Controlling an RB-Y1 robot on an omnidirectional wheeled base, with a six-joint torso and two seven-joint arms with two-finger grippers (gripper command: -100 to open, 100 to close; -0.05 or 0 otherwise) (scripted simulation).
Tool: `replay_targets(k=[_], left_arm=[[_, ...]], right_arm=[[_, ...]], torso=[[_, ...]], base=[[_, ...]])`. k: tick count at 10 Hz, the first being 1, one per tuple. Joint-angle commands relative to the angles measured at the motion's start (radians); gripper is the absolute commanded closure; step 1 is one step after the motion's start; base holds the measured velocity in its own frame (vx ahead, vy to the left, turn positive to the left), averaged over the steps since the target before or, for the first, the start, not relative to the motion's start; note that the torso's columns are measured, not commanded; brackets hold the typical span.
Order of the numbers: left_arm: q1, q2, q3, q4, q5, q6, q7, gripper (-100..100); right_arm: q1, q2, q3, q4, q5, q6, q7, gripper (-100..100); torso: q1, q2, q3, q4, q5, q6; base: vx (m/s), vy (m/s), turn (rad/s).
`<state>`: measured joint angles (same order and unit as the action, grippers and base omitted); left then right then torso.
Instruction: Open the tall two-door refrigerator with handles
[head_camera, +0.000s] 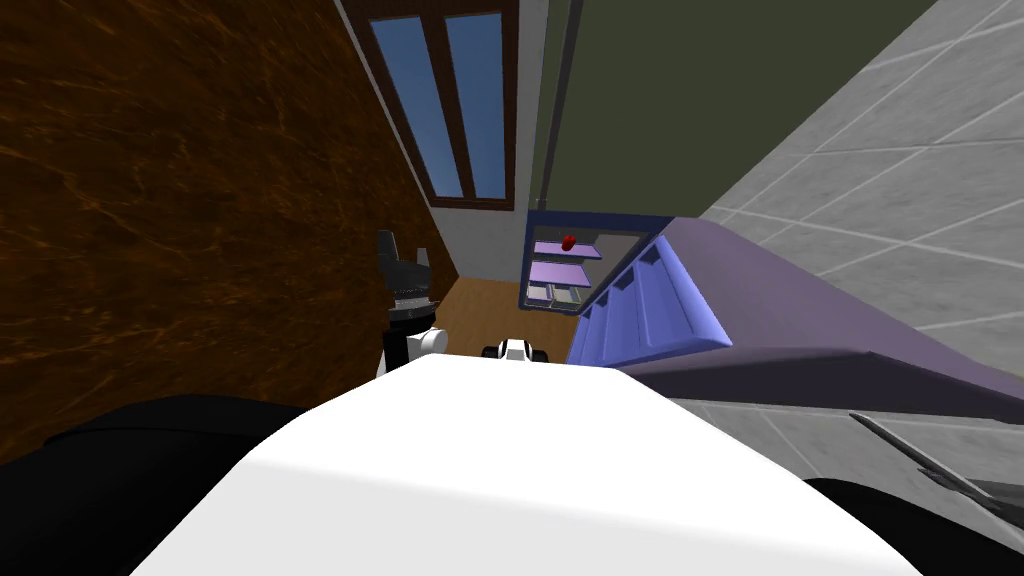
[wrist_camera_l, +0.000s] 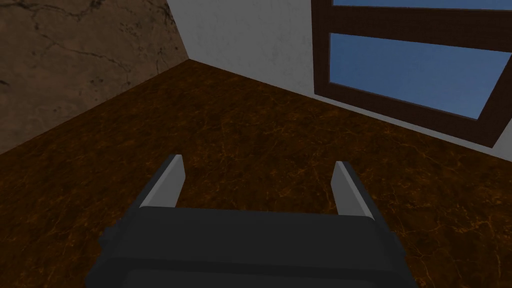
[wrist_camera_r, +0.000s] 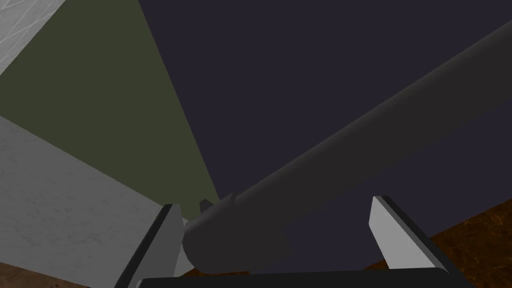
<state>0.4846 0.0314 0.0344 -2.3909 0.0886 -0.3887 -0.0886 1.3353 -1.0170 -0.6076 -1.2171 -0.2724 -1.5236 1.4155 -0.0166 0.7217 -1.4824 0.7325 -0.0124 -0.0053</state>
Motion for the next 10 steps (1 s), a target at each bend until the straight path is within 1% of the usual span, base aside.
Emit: replay_targets(k=[1, 2, 3, 5, 7, 8, 9, 10], left_arm=[[0.000, 0.000, 0.000, 0.000, 0.000, 0.000, 0.000, 0], [0.000, 0.000, 0.000, 0.000, 0.000, 0.000, 0.000, 0], [0.000, 0.000, 0.000, 0.000, 0.000, 0.000, 0.000, 0], [0.000, 0.000, 0.000, 0.000, 0.000, 0.000, 0.000, 0], [0.000, 0.000, 0.000, 0.000, 0.000, 0.000, 0.000, 0], [0.000, 0.000, 0.000, 0.000, 0.000, 0.000, 0.000, 0], [0.000, 0.000, 0.000, 0.000, 0.000, 0.000, 0.000, 0], [0.000, 0.000, 0.000, 0.000, 0.000, 0.000, 0.000, 0]], right_arm=[[0.067, -0.042, -0.056, -0.009, -0.054, 0.015, -0.015, -100], [0.091, -0.057, -0.077, -0.014, -0.074, 0.023, -0.020, -100], [0.115, -0.072, -0.097, -0.020, -0.093, 0.030, -0.025, -100], [0.164, -0.101, -0.138, -0.031, -0.131, 0.045, -0.035, -100], [0.212, -0.130, -0.179, -0.041, -0.170, 0.059, -0.045, -100], [0.197, -0.121, -0.167, -0.048, -0.158, 0.065, -0.038, -100], [0.199, -0.123, -0.168, -0.046, -0.160, 0.065, -0.040, 0], [0.198, -0.123, -0.168, -0.047, -0.160, 0.065, -0.039, 0]], torso=[[0.019, 0.000, -0.003, 0.000, 0.012, 0.004], [0.029, 0.003, -0.002, 0.001, 0.017, 0.001], [0.029, 0.008, 0.000, 0.002, 0.019, 0.001], [0.024, 0.017, 0.004, 0.007, 0.021, 0.002], [0.019, 0.016, 0.006, 0.006, 0.015, 0.005], [0.016, 0.016, 0.006, 0.006, 0.012, 0.005], [0.013, 0.015, 0.006, 0.005, 0.011, 0.006], [0.013, 0.015, 0.006, 0.005, 0.011, 0.005]], base=[[0.015, 0.088, -0.048], [-0.001, 0.081, 0.010], [-0.029, 0.079, 0.044], [-0.050, 0.075, 0.015], [-0.047, 0.054, 0.018], [-0.022, 0.026, 0.002], [-0.004, 0.008, -0.002], [0.000, 0.000, 0.000]])
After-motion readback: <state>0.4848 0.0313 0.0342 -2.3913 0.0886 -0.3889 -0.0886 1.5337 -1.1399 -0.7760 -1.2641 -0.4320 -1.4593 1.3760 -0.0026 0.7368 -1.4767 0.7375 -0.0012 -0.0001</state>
